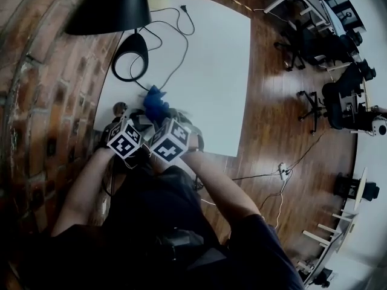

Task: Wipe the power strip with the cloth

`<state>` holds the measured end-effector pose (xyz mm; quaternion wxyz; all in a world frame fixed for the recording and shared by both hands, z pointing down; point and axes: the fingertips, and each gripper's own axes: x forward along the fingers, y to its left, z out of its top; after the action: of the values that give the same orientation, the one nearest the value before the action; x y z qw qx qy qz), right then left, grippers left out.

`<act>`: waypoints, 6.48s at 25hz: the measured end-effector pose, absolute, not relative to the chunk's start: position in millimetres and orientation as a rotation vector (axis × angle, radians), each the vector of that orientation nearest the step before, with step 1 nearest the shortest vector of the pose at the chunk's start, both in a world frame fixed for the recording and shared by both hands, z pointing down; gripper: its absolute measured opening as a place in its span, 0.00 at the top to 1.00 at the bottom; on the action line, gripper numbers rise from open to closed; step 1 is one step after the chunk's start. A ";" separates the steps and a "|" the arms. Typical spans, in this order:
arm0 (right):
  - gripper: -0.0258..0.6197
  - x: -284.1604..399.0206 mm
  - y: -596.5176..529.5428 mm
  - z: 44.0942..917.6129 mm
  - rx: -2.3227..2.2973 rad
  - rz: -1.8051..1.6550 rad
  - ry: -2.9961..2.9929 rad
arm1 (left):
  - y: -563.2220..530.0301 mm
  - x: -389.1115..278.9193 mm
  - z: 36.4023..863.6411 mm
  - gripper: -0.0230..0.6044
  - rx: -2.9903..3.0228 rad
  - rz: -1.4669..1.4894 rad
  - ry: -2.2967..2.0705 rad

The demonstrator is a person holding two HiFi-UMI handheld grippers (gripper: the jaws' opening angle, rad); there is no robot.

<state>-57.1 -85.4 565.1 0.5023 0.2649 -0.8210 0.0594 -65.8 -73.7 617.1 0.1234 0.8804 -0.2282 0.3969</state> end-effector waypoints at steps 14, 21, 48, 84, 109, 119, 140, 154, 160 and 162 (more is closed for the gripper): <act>0.87 -102.5 -83.3 557.4 0.561 0.187 -2.127 | -75.3 -67.8 620.1 0.57 2.564 1.158 -0.683; 0.86 -110.9 -83.7 564.1 0.570 0.216 -2.148 | -75.6 -72.7 629.0 0.57 2.551 1.166 -0.701; 0.86 -106.8 -87.9 560.0 0.699 0.472 -2.249 | -76.7 -67.1 625.6 0.57 2.563 1.156 -0.682; 0.85 0.3 -91.3 556.4 0.644 0.368 -2.314 | -75.5 -63.8 620.4 0.56 2.369 1.304 -0.708; 0.85 93.7 -87.9 572.1 0.851 0.434 -2.160 | -80.3 -74.0 633.5 0.56 2.393 1.329 -0.719; 0.86 147.9 -76.0 589.1 0.948 0.506 -2.010 | -78.3 -68.5 624.3 0.57 2.417 1.272 -0.714; 0.86 60.5 -81.2 565.3 0.531 0.144 -1.924 | -74.7 -65.8 623.2 0.58 2.474 1.230 -0.670; 0.85 21.5 -92.1 565.1 0.550 0.303 -1.992 | -76.1 -66.3 623.3 0.60 2.513 1.211 -0.651; 0.85 -4.8 -89.2 564.6 0.530 0.288 -2.029 | -74.4 -67.3 622.6 0.60 2.507 1.216 -0.650; 0.85 -17.1 -86.5 564.1 0.513 0.284 -2.046 | -74.4 -67.4 621.7 0.60 2.510 1.220 -0.648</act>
<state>-17.1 -86.5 564.1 0.4851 0.2108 -0.8406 0.1166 -67.4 -74.4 621.7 0.1380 0.8677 -0.2240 0.4217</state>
